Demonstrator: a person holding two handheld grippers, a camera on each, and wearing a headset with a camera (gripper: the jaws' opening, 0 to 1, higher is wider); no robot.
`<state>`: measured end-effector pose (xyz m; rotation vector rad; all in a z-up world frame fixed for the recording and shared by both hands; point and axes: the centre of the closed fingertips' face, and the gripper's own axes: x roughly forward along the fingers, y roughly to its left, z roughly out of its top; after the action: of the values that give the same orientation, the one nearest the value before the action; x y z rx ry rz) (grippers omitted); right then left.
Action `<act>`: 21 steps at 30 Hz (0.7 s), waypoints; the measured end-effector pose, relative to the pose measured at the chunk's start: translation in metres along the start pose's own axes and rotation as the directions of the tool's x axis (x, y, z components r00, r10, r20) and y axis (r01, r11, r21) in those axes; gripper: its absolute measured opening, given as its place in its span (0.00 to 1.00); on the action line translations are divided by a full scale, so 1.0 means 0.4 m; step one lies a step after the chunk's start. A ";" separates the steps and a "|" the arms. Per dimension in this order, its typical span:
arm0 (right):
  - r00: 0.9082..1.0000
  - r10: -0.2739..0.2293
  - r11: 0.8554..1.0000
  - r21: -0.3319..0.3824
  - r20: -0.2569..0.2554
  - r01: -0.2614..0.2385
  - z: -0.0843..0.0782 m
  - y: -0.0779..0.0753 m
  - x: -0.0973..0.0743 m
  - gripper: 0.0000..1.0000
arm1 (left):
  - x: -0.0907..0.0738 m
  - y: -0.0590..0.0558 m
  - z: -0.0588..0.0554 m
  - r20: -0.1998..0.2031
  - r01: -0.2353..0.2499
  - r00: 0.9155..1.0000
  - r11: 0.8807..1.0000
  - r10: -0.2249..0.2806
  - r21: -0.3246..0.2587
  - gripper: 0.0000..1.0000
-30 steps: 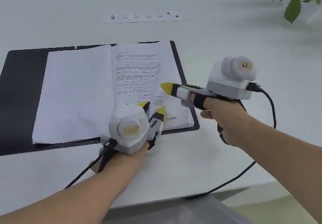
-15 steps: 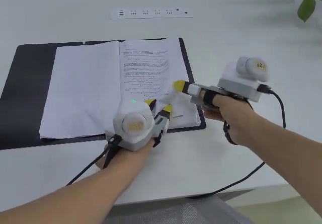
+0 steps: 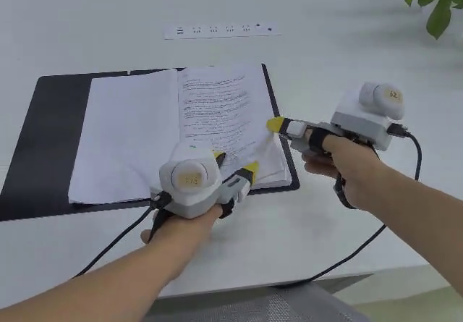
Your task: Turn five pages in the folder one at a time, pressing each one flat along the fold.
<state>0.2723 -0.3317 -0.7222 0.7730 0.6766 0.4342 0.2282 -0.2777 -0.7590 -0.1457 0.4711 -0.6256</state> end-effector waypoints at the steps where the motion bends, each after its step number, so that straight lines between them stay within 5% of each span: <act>1: 1.000 -0.001 1.000 0.022 0.004 0.001 0.004 0.004 -0.002 0.00 | -0.012 0.002 0.006 0.003 0.001 1.000 1.000 -0.001 0.000 0.38; 6: 1.000 0.015 1.000 0.026 0.014 -0.016 0.017 0.053 -0.007 0.00 | -0.064 0.026 0.035 0.016 -0.014 1.000 1.000 0.015 -0.008 0.42; 14: 0.997 0.060 0.998 -0.009 0.048 -0.060 0.033 0.163 0.011 0.00 | -0.166 0.084 0.120 0.122 -0.054 0.991 0.998 0.058 -0.042 0.40; 21: 0.992 0.114 0.989 -0.099 0.059 -0.108 0.018 0.311 0.072 0.00 | -0.288 0.184 0.170 0.187 -0.125 0.973 0.989 0.138 -0.078 0.40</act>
<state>0.2834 -0.2380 -0.6360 0.7327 0.5499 0.5373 0.2172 -0.1507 -0.6749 -0.2329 0.3121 -0.4610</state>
